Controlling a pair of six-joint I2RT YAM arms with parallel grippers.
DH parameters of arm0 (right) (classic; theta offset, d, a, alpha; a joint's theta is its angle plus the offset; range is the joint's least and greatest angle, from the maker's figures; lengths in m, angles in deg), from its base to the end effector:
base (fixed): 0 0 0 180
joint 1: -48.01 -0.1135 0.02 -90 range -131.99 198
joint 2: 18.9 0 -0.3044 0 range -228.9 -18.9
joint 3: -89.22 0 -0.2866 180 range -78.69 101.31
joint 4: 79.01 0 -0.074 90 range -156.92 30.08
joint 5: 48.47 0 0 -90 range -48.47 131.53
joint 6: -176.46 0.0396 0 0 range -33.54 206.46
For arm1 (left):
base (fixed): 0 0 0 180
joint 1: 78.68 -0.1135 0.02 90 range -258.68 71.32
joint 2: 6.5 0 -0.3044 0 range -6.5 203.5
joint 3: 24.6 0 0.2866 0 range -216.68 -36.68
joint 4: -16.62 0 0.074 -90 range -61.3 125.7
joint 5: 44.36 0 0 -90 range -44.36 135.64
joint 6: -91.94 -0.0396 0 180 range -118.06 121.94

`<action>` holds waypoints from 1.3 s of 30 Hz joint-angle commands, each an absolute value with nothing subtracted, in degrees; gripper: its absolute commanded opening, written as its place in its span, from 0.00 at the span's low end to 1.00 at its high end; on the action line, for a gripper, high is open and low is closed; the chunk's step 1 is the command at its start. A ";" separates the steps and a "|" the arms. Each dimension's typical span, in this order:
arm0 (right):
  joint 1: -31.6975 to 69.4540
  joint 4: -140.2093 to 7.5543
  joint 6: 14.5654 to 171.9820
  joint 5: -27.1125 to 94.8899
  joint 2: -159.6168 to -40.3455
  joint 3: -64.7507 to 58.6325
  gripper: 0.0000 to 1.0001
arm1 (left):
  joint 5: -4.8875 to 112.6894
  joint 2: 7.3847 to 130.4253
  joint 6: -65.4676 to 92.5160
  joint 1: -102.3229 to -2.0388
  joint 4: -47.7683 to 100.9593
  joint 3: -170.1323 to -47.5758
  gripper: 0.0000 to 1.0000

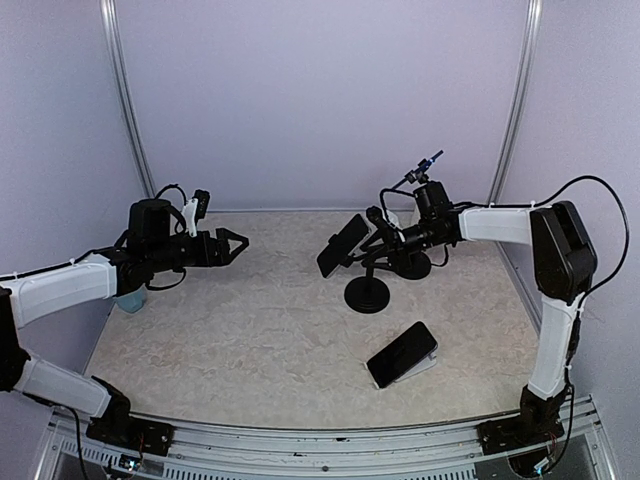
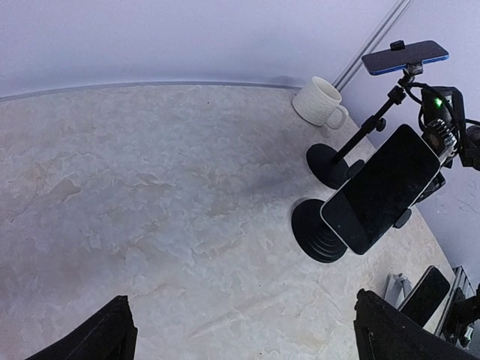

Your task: Remove the phone from the phone stand

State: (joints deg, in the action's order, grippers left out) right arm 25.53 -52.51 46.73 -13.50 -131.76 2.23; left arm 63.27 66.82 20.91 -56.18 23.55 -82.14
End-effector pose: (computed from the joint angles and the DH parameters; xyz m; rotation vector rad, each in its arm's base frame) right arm 0.4261 0.2114 0.2267 -1.4546 1.5659 0.9519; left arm 0.2832 -0.1303 0.2840 0.2704 2.0114 -0.7685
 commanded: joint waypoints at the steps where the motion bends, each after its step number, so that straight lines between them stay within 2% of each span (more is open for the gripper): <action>1: 24.98 -47.81 44.86 -15.76 -133.92 5.07 0.48 | 63.93 65.53 19.81 -56.62 23.15 -82.21 0.99; 7: 24.86 -48.03 45.15 -17.30 -134.18 5.26 0.38 | 64.01 65.05 19.81 -56.59 23.33 -81.82 0.99; 11: 24.64 -48.65 45.17 -17.44 -134.24 4.95 0.25 | 63.88 64.35 19.74 -56.62 23.74 -81.85 0.99; 16: 23.82 -49.96 45.60 -17.20 -134.22 4.92 0.14 | 63.68 63.50 19.50 -56.62 24.53 -81.86 0.99; 22: 21.35 -52.35 46.31 -18.78 -133.80 5.19 0.05 | 63.99 61.89 19.56 -56.47 25.48 -81.64 0.99; 31: 14.09 -55.30 45.66 -20.62 -133.35 6.64 0.00 | 64.63 57.02 17.94 -52.27 28.55 -79.31 0.99; 39: 9.09 -53.73 42.80 -22.78 -134.80 8.57 0.00 | 64.58 49.33 13.67 -41.38 28.85 -72.31 0.99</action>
